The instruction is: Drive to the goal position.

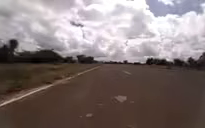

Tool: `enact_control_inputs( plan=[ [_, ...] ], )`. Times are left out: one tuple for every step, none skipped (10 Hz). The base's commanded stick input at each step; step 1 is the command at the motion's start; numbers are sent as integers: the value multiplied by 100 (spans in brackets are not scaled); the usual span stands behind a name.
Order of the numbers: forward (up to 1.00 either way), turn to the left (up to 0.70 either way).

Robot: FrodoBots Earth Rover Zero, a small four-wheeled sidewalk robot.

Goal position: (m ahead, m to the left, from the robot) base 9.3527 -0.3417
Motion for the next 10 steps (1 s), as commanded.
enact_control_inputs(
  plan=[
    [100, 0],
    [100, 0],
    [100, 0],
    [100, 0],
    [100, 0],
    [100, 0],
    [100, 0],
    [100, 0],
    [100, 0],
    [100, 0]
  ],
)
